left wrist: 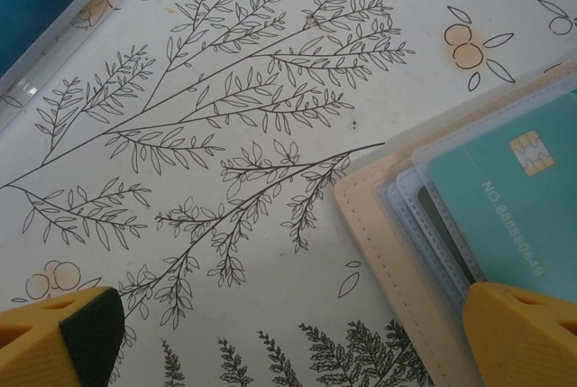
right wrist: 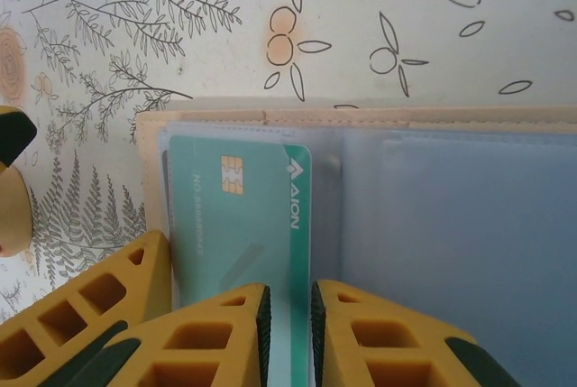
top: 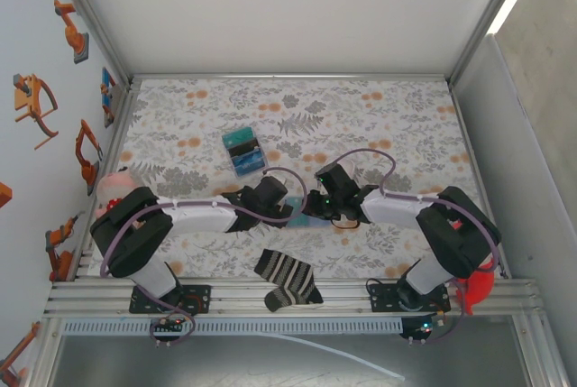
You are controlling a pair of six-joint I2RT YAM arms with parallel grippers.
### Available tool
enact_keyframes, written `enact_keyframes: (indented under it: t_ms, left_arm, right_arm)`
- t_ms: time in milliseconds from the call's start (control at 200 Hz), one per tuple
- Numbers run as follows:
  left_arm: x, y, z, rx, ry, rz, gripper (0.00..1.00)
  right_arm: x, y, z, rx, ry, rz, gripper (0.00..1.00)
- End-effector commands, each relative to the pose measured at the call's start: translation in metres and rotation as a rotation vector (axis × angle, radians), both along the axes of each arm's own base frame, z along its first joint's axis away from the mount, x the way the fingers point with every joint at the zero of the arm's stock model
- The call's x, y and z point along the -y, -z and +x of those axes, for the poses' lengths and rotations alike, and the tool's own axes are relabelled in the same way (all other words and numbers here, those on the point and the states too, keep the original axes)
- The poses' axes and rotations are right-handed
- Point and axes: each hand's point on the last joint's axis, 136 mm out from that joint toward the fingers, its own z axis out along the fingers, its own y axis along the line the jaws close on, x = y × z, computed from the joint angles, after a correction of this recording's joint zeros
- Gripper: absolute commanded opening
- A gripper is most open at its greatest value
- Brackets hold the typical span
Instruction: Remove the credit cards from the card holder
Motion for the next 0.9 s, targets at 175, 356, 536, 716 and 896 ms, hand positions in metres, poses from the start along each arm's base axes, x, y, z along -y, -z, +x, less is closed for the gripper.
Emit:
enact_keyframes:
  t_ms: [175,356,536,716,896]
  left_arm:
    - [-0.003,0.005,-0.001,-0.002,0.011,0.101,0.97]
    - [-0.006,0.006,-0.002,-0.001,0.009,0.118,0.97]
    - [-0.007,0.005,-0.003,-0.002,0.01,0.125,0.97]
    - [-0.009,0.007,-0.005,-0.009,0.011,0.138,0.97]
    - [-0.01,0.008,-0.006,-0.013,0.009,0.148,0.97]
  right_arm:
    - [0.002,0.012,-0.001,-0.034,0.031,0.032,0.19]
    - [0.006,0.015,-0.002,-0.041,0.053,0.043,0.19]
    - [0.003,0.012,-0.002,-0.034,0.048,0.081,0.19]
    - [-0.004,0.001,0.0,-0.011,0.046,0.172,0.16]
    - [-0.004,-0.009,0.001,0.011,0.053,0.242,0.12]
